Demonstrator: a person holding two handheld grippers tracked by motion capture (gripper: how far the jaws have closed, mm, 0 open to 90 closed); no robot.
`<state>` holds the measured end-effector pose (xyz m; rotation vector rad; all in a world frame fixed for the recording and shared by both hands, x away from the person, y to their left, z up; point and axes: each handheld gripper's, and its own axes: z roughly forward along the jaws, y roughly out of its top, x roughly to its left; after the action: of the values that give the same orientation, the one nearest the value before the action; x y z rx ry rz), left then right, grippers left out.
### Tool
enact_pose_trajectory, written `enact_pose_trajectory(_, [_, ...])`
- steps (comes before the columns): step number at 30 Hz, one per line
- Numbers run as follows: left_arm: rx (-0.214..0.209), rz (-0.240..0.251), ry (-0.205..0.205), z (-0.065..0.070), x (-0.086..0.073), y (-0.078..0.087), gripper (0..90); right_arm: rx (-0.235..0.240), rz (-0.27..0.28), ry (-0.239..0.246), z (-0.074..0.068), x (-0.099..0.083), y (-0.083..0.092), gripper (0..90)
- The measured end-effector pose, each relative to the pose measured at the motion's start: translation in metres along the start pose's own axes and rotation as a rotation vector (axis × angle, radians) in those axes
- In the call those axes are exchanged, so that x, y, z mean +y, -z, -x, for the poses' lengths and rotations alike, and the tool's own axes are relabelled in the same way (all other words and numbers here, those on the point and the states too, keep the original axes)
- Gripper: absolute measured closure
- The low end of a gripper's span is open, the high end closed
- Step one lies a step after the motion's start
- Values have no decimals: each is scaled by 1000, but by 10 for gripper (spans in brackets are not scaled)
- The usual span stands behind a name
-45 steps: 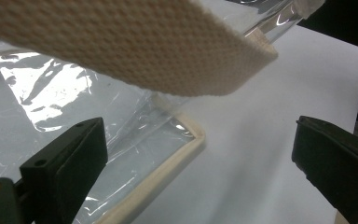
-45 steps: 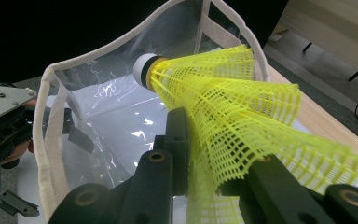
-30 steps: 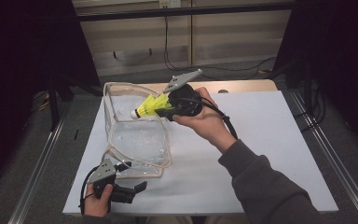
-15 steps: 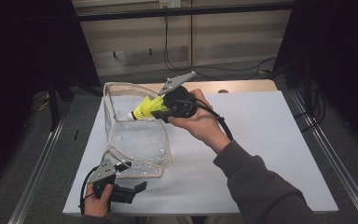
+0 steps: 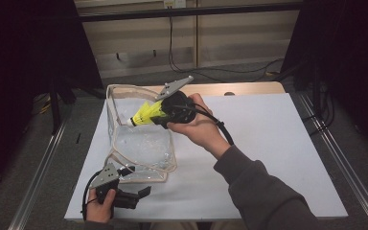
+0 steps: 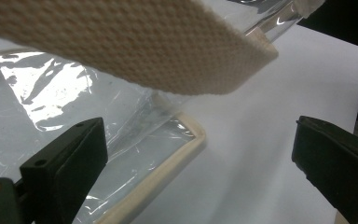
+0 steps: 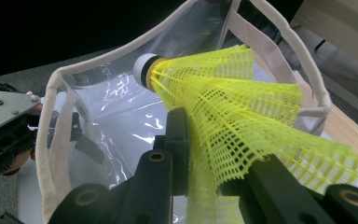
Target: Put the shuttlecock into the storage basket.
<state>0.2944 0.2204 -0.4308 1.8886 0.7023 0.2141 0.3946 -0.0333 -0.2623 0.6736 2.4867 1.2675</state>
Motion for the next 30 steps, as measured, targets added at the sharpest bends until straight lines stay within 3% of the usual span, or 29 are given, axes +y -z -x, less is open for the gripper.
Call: enact_pose_trajectory(30, [-11, 3, 4, -1, 0, 1, 31, 14, -28, 22, -9, 4, -25, 783])
